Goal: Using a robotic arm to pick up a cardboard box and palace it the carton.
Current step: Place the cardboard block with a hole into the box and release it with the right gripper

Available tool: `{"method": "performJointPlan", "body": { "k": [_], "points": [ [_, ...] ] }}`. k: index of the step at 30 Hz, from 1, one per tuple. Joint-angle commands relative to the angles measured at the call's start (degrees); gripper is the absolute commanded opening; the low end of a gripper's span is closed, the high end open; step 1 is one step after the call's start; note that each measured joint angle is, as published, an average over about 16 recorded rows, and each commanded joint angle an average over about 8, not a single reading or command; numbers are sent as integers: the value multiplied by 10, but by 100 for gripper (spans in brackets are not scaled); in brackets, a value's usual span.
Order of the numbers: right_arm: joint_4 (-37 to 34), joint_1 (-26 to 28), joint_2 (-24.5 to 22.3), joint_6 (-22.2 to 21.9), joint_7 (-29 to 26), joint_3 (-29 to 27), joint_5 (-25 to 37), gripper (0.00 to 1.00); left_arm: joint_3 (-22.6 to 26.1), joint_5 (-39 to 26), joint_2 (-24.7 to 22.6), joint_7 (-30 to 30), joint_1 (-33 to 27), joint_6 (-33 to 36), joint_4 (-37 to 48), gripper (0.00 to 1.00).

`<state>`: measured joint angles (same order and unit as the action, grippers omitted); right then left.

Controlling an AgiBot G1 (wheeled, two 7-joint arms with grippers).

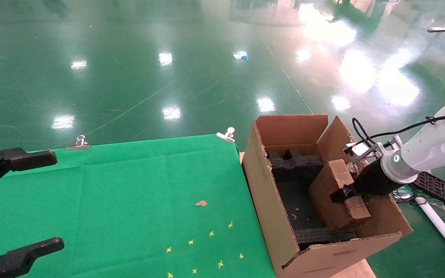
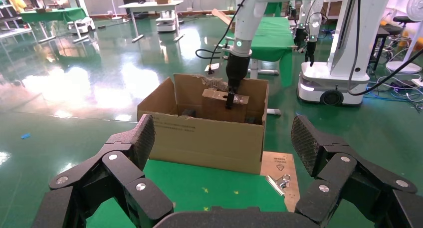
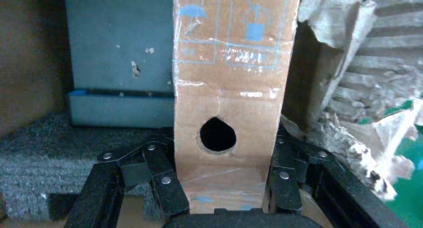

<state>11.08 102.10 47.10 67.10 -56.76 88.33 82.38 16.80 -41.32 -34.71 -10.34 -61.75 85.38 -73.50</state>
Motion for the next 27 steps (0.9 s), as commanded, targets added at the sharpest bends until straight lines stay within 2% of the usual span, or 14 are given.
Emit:
{"method": "performJointPlan", "body": {
  "k": [1,19,23,27],
  "points": [
    [-11,5,6,4,4,3,5,100,0,0,0,0,0,0,0,100],
    [-41,32,24,6,23,6,13,100,1,0,0,0,0,0,0,100],
    [-33,56,21,8,38,2,9,100,1,1,0,0,0,0,0,100],
    [-12,103,10,14,66,-9,-1,100,1,1,0,0,0,0,0,100]
  ]
}}
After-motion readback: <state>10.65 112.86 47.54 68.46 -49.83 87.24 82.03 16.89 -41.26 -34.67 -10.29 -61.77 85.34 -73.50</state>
